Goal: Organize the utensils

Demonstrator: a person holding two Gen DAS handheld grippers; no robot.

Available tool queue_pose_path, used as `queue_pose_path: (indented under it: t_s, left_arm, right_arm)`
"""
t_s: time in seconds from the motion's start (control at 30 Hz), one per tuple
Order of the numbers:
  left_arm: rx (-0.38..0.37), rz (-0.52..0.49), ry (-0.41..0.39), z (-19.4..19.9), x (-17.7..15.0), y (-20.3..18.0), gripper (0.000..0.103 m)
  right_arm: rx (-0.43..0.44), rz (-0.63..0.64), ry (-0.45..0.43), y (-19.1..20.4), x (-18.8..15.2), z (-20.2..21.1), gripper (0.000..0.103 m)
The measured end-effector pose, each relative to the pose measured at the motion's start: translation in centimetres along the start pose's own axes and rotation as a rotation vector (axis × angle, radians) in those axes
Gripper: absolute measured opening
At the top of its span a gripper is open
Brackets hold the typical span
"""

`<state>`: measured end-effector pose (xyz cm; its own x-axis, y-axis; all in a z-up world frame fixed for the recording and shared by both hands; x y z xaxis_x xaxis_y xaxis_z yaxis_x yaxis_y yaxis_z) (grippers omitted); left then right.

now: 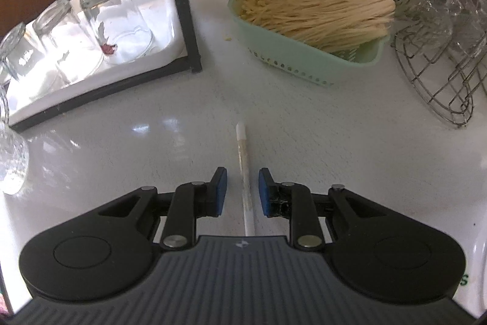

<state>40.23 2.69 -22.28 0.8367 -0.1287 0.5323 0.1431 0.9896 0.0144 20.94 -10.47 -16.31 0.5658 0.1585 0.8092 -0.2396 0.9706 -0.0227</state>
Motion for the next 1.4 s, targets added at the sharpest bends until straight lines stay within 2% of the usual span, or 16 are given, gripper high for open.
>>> queue_pose_path:
  t_s: [0.27, 0.33, 0.37, 0.67, 0.8, 1.07, 1.4]
  left_arm:
    - [0.003, 0.012, 0.032, -0.9, 1.6, 0.0, 0.023]
    - [-0.005, 0.005, 0.033, -1.0, 1.7, -0.2, 0.011]
    - [-0.005, 0.002, 0.032, -1.0, 1.8, -0.2, 0.009]
    - [-0.016, -0.011, 0.024, -0.5, 0.9, -0.4, 0.007]
    - [-0.018, -0.015, -0.024, 1.7, 0.2, -0.3, 0.007]
    - [-0.053, 0.064, -0.139, 7.9, -0.4, 0.1, 0.007]
    - [-0.098, 0.092, -0.231, 14.9, -1.4, -0.6, 0.007]
  right_arm:
    - [0.003, 0.005, 0.002, 0.1, 0.1, 0.0, 0.091]
    - [0.004, 0.005, 0.003, 0.1, 0.1, -0.1, 0.091]
    - [0.003, 0.005, 0.003, 0.1, 0.1, -0.1, 0.091]
    - [-0.002, 0.001, -0.002, 0.1, 0.1, -0.1, 0.091]
    - [0.000, 0.002, -0.006, 0.1, 0.0, -0.2, 0.091]
    - [0.008, 0.002, -0.001, 0.0, 0.0, -0.1, 0.091]
    - [0.019, 0.017, -0.003, 0.0, 0.0, -0.1, 0.091]
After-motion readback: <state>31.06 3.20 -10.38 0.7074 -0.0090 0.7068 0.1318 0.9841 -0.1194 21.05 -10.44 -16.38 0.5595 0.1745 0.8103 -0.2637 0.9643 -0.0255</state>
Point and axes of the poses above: each gripper's, at about its wrist camera, not at the fingertips, and z roughly against the way its jaws point, y to its left, x to its top, the point moved 3 cm from there along -z, roughly the way its jaws point, and after that the axes turned 6 degrees about -y, right-handed, at the moved point
